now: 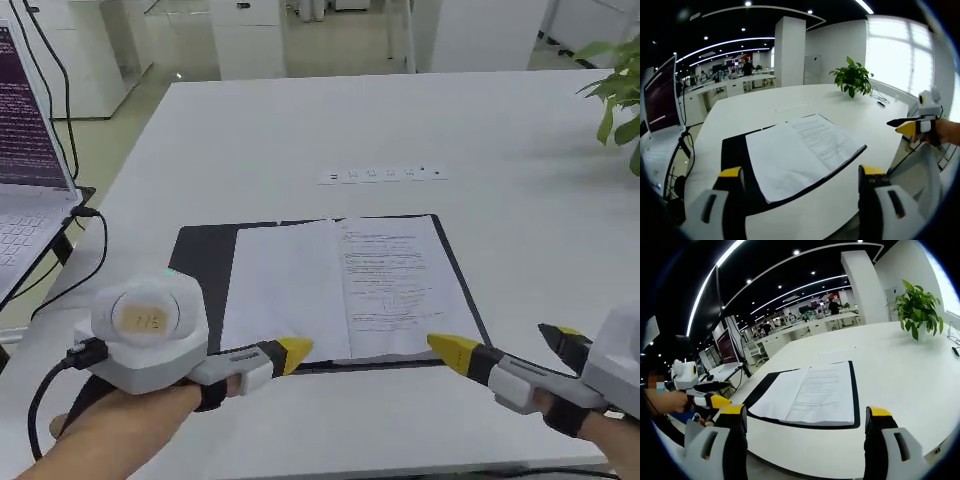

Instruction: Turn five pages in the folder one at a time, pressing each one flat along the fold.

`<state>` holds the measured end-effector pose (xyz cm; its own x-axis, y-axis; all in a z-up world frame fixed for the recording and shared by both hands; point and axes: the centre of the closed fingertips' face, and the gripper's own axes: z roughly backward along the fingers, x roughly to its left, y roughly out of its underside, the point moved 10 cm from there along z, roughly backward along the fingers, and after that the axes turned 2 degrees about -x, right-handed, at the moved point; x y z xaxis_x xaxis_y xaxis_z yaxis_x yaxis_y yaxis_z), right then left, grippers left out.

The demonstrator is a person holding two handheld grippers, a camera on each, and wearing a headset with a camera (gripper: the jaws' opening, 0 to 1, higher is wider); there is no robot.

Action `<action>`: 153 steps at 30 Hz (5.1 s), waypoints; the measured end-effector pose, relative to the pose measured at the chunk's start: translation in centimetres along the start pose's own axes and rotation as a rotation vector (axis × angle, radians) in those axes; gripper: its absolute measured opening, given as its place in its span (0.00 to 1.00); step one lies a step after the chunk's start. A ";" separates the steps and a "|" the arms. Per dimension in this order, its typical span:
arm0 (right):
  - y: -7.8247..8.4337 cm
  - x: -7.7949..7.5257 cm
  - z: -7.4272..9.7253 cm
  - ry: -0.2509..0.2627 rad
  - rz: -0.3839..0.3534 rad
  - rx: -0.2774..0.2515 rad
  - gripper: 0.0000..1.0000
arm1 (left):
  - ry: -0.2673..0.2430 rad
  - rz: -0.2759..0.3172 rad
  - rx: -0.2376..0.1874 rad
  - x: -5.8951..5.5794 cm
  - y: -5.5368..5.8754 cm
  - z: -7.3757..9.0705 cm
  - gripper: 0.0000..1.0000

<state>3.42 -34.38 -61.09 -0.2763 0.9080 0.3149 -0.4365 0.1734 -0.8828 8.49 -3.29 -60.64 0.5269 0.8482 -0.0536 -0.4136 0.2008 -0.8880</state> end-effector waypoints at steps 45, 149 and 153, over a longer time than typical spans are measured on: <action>0.7 -2.6 -1.6 0.020 -0.136 0.019 0.93 | 0.149 -0.148 0.082 -10.8 3.3 -20.9 0.50; 4.6 -4.0 -9.2 0.109 -0.717 0.059 0.00 | 0.165 0.131 0.007 -7.9 3.5 -18.1 0.16; 3.6 -2.6 -8.7 0.065 -0.710 0.031 0.00 | 0.156 0.131 -0.040 -7.2 2.6 -15.8 0.18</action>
<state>9.99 -32.81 -68.13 0.1351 0.6013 0.7875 -0.5163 0.7211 -0.4621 15.36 -16.61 -69.74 0.5803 0.7792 -0.2368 -0.4578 0.0717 -0.8861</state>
